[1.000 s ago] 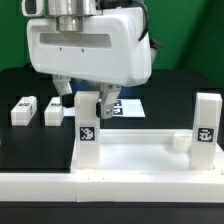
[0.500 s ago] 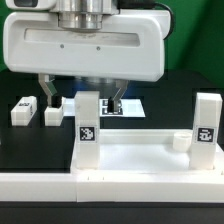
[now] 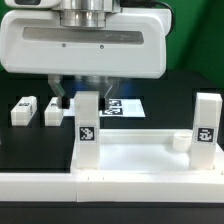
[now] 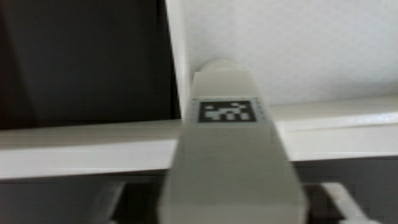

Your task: Assemble desk

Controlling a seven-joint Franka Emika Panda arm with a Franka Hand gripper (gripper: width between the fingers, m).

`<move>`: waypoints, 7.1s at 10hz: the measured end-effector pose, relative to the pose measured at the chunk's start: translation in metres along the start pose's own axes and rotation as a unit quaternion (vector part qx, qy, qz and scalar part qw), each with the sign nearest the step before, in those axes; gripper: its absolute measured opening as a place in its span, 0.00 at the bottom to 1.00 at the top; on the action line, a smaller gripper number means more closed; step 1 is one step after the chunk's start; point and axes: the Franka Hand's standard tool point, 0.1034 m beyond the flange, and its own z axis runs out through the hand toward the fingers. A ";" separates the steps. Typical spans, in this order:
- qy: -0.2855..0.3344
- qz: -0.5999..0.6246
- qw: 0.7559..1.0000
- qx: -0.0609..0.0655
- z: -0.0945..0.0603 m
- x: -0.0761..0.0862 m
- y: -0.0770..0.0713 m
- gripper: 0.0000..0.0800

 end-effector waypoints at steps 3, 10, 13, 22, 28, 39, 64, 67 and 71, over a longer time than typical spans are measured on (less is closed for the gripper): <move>0.000 0.101 0.995 0.000 0.000 0.000 0.000 0.36; 0.018 0.627 0.779 0.006 0.003 -0.002 -0.005 0.36; 0.019 0.693 0.721 0.009 0.003 -0.005 -0.006 0.37; 0.033 0.327 0.945 0.001 0.002 -0.004 0.010 0.81; 0.062 0.114 0.991 0.042 -0.002 -0.003 0.011 0.81; 0.041 0.132 0.988 0.067 0.008 -0.005 0.003 0.81; 0.016 0.703 0.710 0.033 -0.002 -0.006 -0.016 0.81; 0.023 0.580 0.814 0.030 -0.003 -0.006 -0.020 0.81; 0.028 0.462 0.886 0.025 -0.002 -0.006 -0.018 0.81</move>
Offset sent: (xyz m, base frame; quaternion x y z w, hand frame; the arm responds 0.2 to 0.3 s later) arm 0.0030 -0.0071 0.0025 -0.0250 0.0491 0.2252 0.9727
